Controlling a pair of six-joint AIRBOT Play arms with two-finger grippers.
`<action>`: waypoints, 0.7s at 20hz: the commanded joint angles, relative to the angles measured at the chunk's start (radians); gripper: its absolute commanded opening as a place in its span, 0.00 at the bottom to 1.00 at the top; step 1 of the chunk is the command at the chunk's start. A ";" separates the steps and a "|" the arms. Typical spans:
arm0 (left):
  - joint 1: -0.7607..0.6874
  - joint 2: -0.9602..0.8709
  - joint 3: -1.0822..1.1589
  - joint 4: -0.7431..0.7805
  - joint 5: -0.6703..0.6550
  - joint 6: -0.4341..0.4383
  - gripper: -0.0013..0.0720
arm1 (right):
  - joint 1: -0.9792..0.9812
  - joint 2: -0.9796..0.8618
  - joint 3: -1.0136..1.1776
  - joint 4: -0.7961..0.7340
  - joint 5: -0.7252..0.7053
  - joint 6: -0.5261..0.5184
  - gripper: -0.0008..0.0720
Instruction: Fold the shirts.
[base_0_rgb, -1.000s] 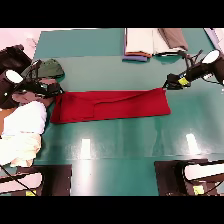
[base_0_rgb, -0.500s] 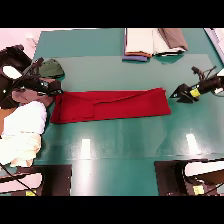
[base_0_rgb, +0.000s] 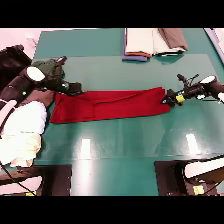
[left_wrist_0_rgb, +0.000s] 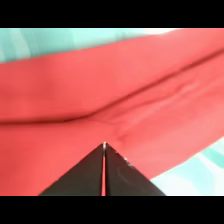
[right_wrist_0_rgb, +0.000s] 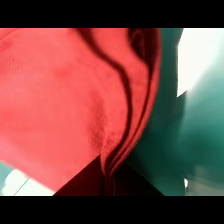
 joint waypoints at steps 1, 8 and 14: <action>-0.092 -0.031 0.002 -0.002 0.097 -0.039 0.05 | 0.021 0.068 0.026 0.017 -0.018 -0.009 0.03; -0.264 -0.305 0.248 -0.002 0.109 -0.041 0.05 | 0.147 0.211 0.321 0.027 0.139 0.114 0.03; -0.306 -0.457 0.388 -0.003 0.058 -0.042 0.05 | 0.339 0.231 0.554 0.026 0.145 0.223 0.03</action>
